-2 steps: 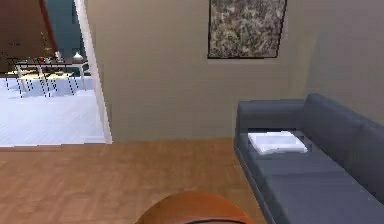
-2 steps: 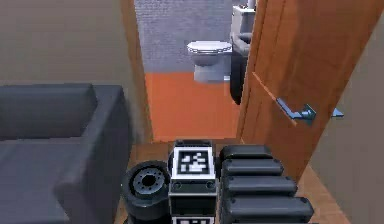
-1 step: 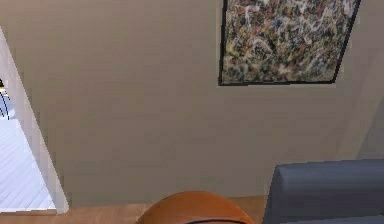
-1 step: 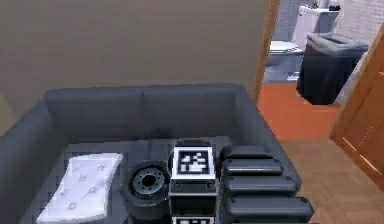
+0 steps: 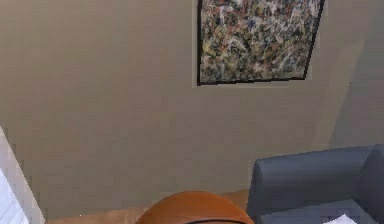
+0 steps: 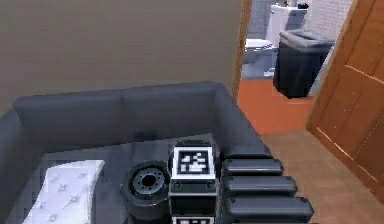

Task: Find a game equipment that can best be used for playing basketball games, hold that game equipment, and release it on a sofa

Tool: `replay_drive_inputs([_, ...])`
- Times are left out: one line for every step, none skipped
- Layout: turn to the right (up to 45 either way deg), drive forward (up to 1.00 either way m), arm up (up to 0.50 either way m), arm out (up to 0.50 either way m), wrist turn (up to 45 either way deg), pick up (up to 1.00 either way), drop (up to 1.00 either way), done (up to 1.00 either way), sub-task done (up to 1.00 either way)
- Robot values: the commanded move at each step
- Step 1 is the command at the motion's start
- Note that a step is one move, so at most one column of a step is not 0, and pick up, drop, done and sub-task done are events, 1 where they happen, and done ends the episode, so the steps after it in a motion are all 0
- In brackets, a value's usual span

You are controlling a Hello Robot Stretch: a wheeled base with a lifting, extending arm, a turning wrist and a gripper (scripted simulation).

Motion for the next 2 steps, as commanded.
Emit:
replay_drive_inputs([0.0,0.2,0.0,0.0,0.0,0.0,0.0,0.0,0.0])
replay_drive_inputs([45.0,0.0,0.0,0.0,0.0,0.0,0.0,0.0,0.0])
